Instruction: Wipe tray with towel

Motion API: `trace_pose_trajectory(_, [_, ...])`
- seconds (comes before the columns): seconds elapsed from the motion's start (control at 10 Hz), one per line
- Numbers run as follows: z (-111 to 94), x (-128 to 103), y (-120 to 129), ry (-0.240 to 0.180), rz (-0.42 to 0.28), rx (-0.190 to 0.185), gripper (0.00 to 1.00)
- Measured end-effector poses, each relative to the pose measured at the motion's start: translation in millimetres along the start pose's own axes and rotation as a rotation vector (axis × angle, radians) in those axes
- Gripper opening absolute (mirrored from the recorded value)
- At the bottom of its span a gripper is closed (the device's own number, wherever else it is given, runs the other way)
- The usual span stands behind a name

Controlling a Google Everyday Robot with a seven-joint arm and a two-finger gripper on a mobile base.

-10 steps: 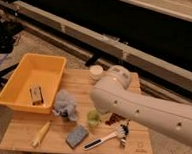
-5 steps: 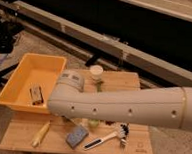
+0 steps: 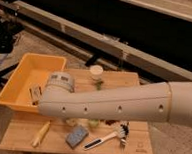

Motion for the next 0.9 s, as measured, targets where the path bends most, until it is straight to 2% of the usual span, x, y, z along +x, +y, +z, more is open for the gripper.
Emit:
trace_pose_trajectory(0.3, [1.4, 0.8, -1.4, -0.002, -0.005, -0.002, 0.65])
trace_pose_trajectory(0.6, [18.0, -1.5, -34.0, -0.026, -0.070, -0.008, 0.65])
trace_pose_trajectory(0.9, [36.4, 6.9, -57.2, -0.040, -0.105, -0.032, 0.65])
